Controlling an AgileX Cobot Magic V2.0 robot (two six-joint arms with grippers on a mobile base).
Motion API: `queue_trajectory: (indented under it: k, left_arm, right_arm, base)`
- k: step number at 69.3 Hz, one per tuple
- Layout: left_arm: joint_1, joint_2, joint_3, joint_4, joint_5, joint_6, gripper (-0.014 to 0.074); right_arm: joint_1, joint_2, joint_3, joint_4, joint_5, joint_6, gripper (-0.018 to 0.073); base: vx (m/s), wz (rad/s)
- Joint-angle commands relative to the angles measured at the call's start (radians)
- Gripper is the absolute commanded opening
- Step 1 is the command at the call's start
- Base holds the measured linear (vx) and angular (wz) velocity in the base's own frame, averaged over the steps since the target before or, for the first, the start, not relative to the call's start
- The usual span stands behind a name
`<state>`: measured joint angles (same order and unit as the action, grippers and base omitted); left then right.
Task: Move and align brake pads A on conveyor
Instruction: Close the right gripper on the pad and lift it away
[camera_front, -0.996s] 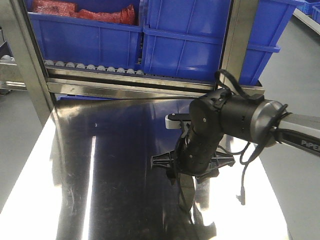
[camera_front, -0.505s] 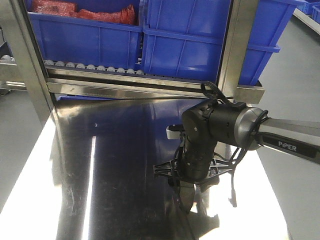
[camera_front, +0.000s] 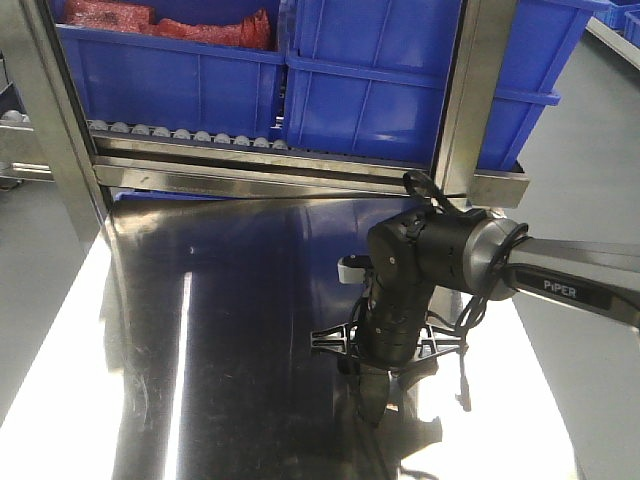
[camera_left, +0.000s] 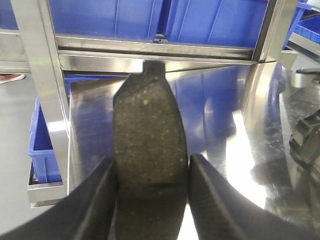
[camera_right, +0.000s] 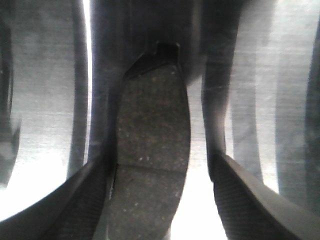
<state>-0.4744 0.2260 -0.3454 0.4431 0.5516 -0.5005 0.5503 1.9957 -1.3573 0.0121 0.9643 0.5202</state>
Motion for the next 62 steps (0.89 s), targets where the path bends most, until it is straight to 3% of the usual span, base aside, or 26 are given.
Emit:
queue_trajectory:
  k: [1, 16, 38, 51, 62]
  left_arm:
    - [-0.003, 0.008, -0.029, 0.026, -0.085, -0.005, -0.0006]
    - [-0.003, 0.008, -0.029, 0.026, -0.085, -0.005, -0.0006]
    - [-0.003, 0.008, -0.029, 0.026, -0.085, -0.005, -0.0006]
    - [-0.003, 0.008, -0.029, 0.026, -0.085, -0.005, -0.0006]
    - [-0.003, 0.008, -0.029, 0.026, -0.085, -0.005, -0.0006]
  right_arm:
    - [-0.004, -0.041, -0.027, -0.005, -0.016, -0.007, 0.0453]
    - [-0.004, -0.032, -0.027, -0.012, -0.031, -0.009, 0.0373]
    - [-0.004, -0.105, -0.026, -0.020, -0.141, -0.075, -0.0019]
    - [-0.004, -0.230, -0.007, -0.156, -0.150, -0.086, -0.0011]
    - [-0.025, -0.383, 0.108, -0.279, -0.213, -0.049, -0.0007]
  base:
    - [0.00, 0.00]
    - [0.00, 0.00]
    - [0.00, 0.00]
    - [0.00, 0.00]
    - [0.00, 0.00]
